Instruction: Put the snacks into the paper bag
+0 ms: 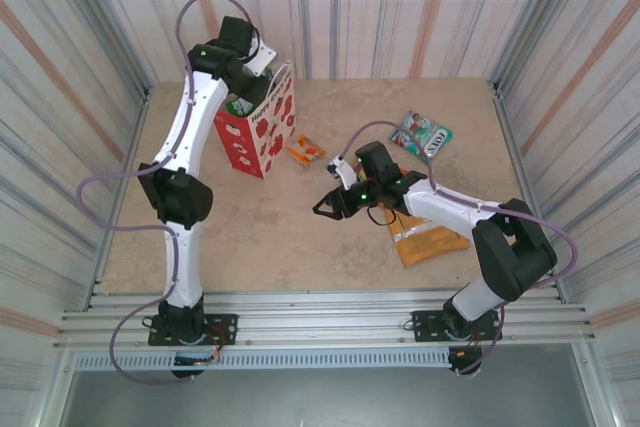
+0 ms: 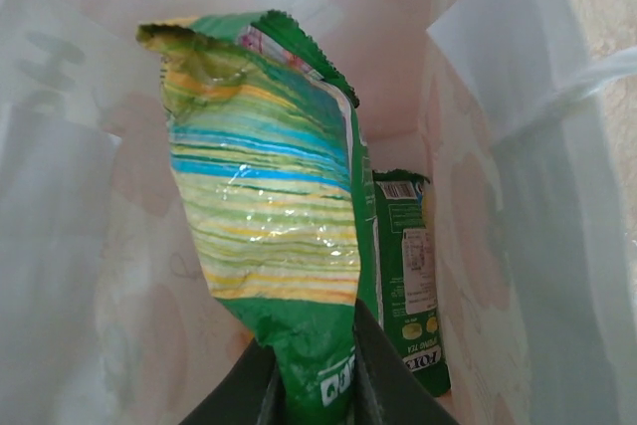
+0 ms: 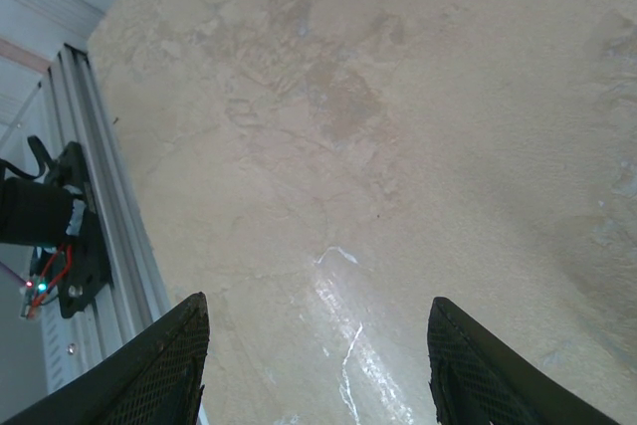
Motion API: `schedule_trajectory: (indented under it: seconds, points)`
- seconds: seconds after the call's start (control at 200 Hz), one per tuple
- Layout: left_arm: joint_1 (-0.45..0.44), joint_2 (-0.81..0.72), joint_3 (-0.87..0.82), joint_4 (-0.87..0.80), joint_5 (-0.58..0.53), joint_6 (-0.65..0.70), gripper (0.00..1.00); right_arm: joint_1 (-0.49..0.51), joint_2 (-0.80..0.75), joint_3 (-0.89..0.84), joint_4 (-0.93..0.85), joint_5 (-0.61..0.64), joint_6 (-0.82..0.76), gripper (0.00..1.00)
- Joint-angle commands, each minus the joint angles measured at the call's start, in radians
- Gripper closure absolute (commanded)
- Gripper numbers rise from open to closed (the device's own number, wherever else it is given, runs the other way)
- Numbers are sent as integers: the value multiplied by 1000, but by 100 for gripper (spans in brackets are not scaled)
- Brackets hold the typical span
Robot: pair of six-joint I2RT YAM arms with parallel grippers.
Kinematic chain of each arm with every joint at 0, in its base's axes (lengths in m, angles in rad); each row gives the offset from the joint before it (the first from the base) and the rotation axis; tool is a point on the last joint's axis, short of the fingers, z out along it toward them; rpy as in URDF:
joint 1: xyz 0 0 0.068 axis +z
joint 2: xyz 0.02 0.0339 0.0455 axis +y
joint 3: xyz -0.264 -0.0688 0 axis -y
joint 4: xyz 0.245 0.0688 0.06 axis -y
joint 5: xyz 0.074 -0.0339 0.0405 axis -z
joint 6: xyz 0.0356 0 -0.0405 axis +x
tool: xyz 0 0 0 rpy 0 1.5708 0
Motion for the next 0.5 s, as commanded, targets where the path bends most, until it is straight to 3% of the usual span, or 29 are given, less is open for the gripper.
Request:
schedule_trajectory:
  seconds: [0.0,0.496]
  points:
    - [8,16,10,-3,-15,-17,91,7,22,33,-13,-6,13,41]
    - [18,95,9,-1,-25,-40,76,8,32,34,-15,4,19,41]
